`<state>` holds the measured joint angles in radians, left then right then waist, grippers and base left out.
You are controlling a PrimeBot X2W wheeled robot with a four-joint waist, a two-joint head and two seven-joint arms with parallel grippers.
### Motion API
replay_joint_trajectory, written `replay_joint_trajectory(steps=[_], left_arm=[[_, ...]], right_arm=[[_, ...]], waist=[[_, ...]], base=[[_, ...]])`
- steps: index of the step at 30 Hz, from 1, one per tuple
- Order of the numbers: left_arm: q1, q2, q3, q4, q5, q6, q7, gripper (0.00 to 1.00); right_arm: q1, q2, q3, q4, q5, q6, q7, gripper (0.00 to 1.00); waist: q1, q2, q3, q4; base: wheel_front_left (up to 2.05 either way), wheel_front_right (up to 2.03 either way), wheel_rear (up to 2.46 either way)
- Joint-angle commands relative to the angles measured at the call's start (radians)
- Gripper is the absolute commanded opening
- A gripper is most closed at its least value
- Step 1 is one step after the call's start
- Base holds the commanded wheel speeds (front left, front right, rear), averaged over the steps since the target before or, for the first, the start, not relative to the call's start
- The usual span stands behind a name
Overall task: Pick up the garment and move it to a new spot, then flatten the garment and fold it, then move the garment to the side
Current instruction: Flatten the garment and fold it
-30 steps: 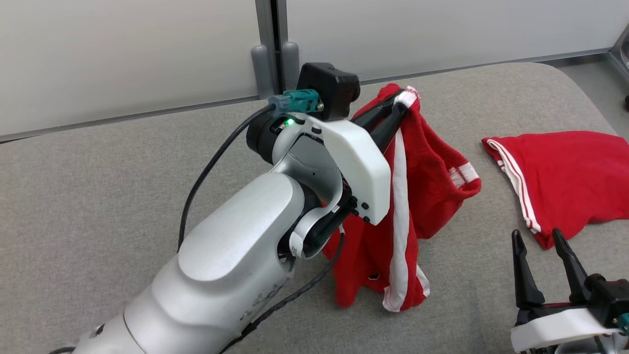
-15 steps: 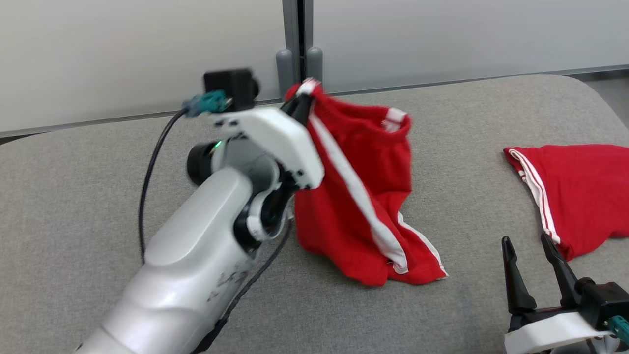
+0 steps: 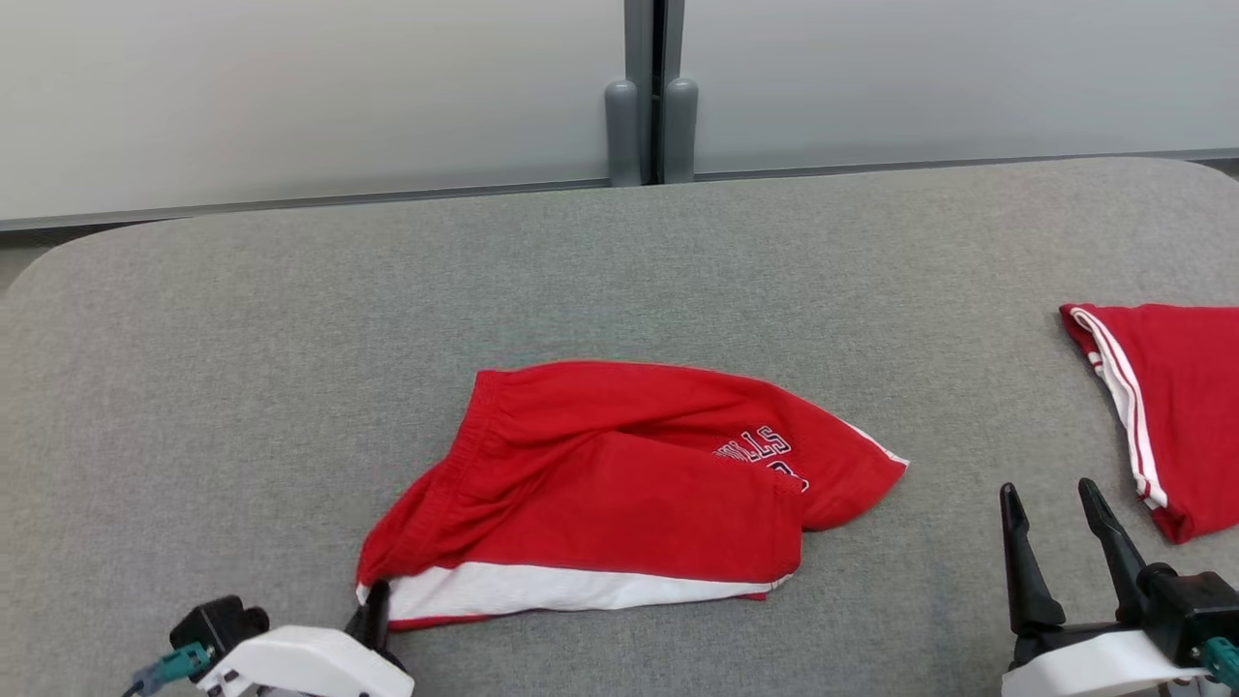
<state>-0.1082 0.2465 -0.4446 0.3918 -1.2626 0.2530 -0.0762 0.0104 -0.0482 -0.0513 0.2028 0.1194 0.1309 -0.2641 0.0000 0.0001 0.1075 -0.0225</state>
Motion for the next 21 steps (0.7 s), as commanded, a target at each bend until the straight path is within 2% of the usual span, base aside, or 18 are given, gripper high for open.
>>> replay_joint_trajectory(steps=[1, 6, 9, 10, 11, 13, 16, 21], left_arm=[[0.040, 0.000, -0.010, -0.010, -0.018, -0.009, 0.021, 0.00], [0.169, -0.001, -0.049, -0.113, -0.065, -0.051, 0.088, 0.00], [0.198, 0.026, -0.038, -0.172, -0.059, -0.062, 0.067, 0.00], [0.201, 0.042, -0.032, -0.181, -0.041, -0.059, 0.051, 0.42], [0.199, 0.059, -0.020, -0.195, -0.018, -0.045, 0.024, 1.00], [0.196, 0.067, -0.013, -0.199, -0.004, -0.038, 0.010, 1.00], [0.194, 0.120, -0.002, -0.205, 0.045, 0.007, -0.020, 1.00], [0.220, 0.228, 0.003, -0.292, 0.163, 0.148, -0.055, 1.00]], right_arm=[[0.007, -0.005, 0.000, 0.000, -0.006, 0.000, 0.000, 1.00], [0.003, -0.005, -0.005, 0.002, -0.027, 0.000, 0.000, 1.00], [0.008, -0.005, -0.009, -0.002, -0.038, 0.000, 0.000, 1.00], [0.011, -0.005, -0.007, -0.001, -0.039, 0.000, 0.000, 1.00], [0.013, -0.005, -0.001, 0.002, -0.044, 0.000, 0.000, 1.00], [0.014, -0.005, 0.002, 0.003, -0.043, 0.000, 0.000, 1.00], [0.015, -0.005, 0.012, 0.006, -0.043, 0.000, 0.000, 1.00], [0.014, -0.005, 0.012, 0.004, -0.040, 0.000, 0.000, 1.00]], waist=[[0.0000, -0.0001, -0.002, 0.014], [0.0000, -0.0001, -0.008, 0.039], [0.0000, -0.0001, -0.012, 0.054], [0.0000, -0.0001, -0.013, 0.057], [0.0000, -0.0001, -0.014, 0.060], [0.0000, -0.0001, -0.015, 0.060], [0.0000, -0.0001, -0.022, 0.049], [0.0000, -0.0001, -0.026, 0.013]], base=[[0.00, 0.00, 0.00], [0.00, 0.00, 0.00], [0.00, 0.00, 0.00], [0.00, 0.00, 0.00], [0.00, 0.00, 0.00], [0.00, 0.00, 0.00], [0.00, 0.00, 0.00], [0.00, 0.00, 0.00]])
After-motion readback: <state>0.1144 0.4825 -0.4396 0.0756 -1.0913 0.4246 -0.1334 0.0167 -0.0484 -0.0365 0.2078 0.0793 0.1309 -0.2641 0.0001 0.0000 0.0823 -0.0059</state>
